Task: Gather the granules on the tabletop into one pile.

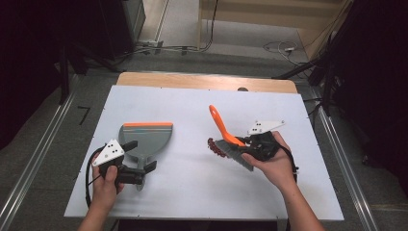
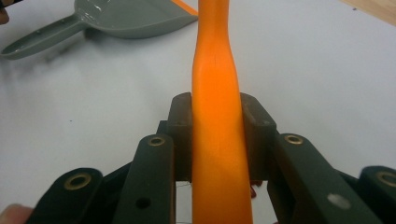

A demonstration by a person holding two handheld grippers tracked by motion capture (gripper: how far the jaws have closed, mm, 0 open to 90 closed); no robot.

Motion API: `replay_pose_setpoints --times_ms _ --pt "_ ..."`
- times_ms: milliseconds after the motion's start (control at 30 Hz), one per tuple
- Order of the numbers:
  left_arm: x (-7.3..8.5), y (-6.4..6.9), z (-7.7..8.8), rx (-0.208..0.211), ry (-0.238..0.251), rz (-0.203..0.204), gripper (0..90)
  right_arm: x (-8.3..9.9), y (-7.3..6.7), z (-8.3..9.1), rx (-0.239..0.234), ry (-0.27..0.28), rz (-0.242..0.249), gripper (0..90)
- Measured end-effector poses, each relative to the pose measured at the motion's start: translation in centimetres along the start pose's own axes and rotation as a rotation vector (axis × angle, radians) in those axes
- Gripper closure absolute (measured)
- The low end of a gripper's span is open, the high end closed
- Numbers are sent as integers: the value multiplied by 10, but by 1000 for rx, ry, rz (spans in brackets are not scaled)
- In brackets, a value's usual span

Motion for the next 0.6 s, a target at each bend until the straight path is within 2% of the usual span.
replay_pose_setpoints --times_ms 167,367,600 --pt "0 -1 2 -4 10 4 0 11 5 10 22 23 -38 686" --pt "0 -1 2 -2 16 4 0 27 16 26 69 57 -103 686" --pt "-1 -1 4 -3 29 8 0 48 29 41 102 72 -172 686"
Point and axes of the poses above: each handheld gripper's, and its own axes: z roughly backward along the jaws, x roughly out of its underside, y roughly to its right, the point moved 3 cm from there along -z, roughly forward along the jaws, and after that the axes turned 6 degrees about x, right-handed, at the moved point
